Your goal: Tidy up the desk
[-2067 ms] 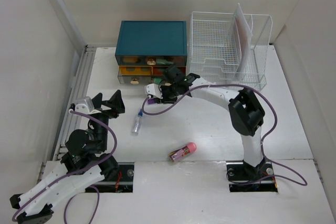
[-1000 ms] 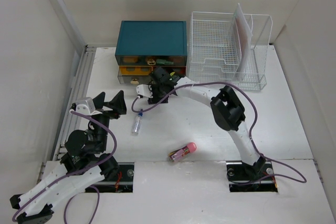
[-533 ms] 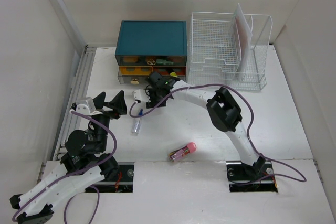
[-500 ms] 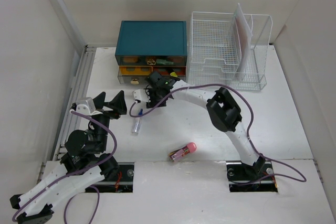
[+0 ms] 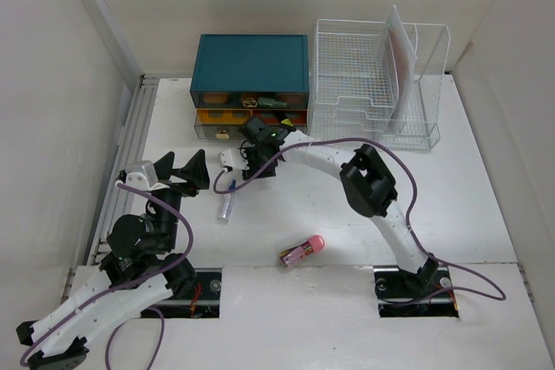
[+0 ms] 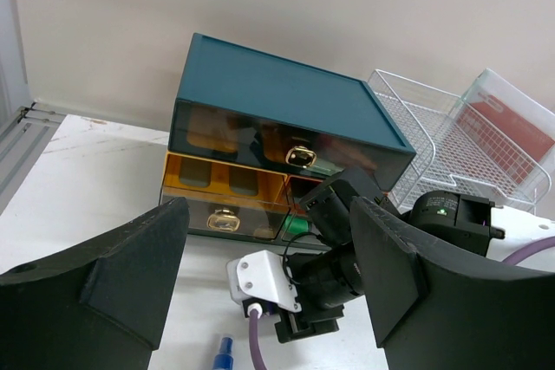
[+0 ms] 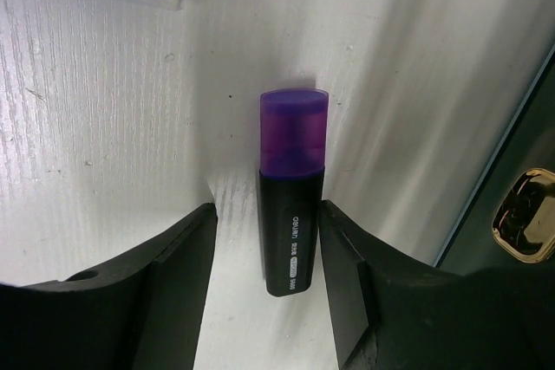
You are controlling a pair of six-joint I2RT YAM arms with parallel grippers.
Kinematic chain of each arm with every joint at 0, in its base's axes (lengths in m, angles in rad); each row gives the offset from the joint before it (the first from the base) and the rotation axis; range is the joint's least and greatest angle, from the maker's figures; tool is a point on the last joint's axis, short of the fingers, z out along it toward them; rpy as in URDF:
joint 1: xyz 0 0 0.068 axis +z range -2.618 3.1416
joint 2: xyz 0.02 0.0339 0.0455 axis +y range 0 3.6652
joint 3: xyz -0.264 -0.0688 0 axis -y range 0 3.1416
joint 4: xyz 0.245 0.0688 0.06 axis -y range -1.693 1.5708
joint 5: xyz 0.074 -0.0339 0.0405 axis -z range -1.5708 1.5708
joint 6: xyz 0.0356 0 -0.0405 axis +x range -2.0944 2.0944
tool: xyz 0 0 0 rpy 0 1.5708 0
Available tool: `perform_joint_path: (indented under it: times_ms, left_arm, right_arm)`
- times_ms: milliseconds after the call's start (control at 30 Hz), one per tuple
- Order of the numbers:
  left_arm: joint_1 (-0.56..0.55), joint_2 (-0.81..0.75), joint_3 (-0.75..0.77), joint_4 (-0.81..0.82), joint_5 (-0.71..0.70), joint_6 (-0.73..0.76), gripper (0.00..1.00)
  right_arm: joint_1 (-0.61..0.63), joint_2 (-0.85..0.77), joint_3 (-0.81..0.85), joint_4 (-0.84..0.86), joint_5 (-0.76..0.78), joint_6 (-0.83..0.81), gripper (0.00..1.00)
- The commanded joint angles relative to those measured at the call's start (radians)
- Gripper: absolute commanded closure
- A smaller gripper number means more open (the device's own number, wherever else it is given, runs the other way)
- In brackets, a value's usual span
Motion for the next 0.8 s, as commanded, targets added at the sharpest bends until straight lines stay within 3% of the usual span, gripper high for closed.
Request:
perform_joint_path:
  times_ms: [0,200,767]
  left_arm:
    - [0.000,-0.012,0.000,0.040,0.010,-0.001,0.28]
    - [0.000,-0.012,0.000,0.040,0.010,-0.001,0.28]
    - [0.000,-0.012,0.000,0.040,0.010,-0.001,0.28]
  right_arm:
    - [0.004,0.019,0.025,-0.039,0.009,0.002,0.44]
    - [0.004,0.029,0.063,-0.011,0.062,0.043,0.44]
    - [0.004,0.036,0.076,-0.229,-0.098,-0.052,0.45]
